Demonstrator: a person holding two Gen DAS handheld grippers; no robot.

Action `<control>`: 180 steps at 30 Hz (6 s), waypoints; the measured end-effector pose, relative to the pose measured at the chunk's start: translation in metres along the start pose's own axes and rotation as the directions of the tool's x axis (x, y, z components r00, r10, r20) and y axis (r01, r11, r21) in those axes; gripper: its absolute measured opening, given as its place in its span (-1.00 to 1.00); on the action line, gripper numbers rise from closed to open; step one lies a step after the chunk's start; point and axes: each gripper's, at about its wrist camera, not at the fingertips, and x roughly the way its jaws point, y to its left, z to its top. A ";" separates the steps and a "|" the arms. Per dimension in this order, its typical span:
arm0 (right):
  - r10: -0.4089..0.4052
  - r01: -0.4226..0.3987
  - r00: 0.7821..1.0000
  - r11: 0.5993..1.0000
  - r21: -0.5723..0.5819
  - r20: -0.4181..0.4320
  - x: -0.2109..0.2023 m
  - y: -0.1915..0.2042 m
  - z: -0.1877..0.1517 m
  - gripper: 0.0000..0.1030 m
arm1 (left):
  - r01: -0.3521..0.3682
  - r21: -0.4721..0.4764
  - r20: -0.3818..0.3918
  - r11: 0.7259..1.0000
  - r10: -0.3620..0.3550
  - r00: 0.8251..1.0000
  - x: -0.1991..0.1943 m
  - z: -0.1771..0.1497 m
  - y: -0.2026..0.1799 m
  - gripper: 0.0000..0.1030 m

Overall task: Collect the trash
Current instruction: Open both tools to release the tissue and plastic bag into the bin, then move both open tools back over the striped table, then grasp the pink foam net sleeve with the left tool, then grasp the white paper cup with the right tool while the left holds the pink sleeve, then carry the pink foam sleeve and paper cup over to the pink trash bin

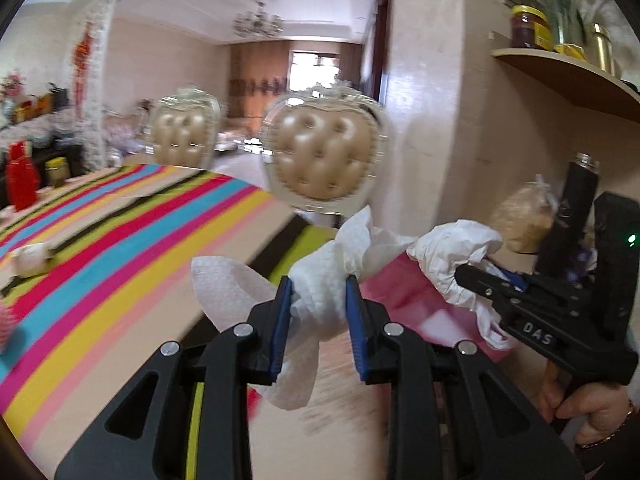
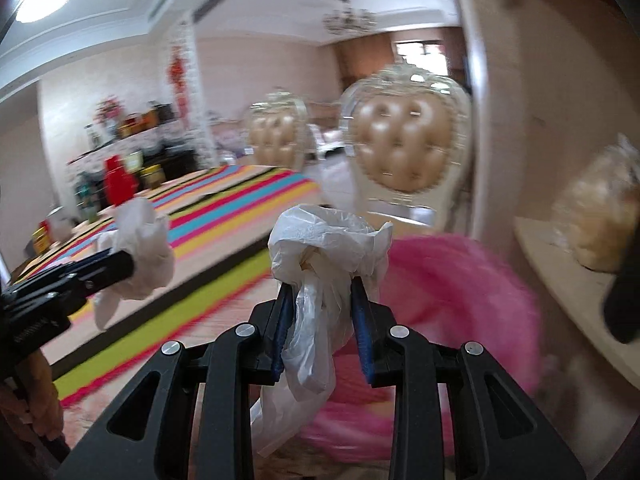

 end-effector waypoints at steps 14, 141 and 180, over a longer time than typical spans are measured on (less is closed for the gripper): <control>-0.107 0.107 0.994 0.991 0.080 0.000 0.003 -0.073 0.004 -0.45 | 0.226 0.027 -0.074 0.974 -0.224 0.972 0.086 0.015 -0.087 -0.36; 0.411 -0.580 0.814 0.604 -0.547 -0.410 0.252 0.525 0.024 -0.27 | -0.674 -0.442 -0.102 0.592 0.713 0.693 -0.141 -0.048 0.368 -0.32; 0.336 -0.361 0.932 0.901 -0.242 -0.137 0.083 0.286 0.034 -0.26 | -0.551 -0.075 0.060 0.831 0.555 0.830 -0.099 -0.028 0.237 -0.32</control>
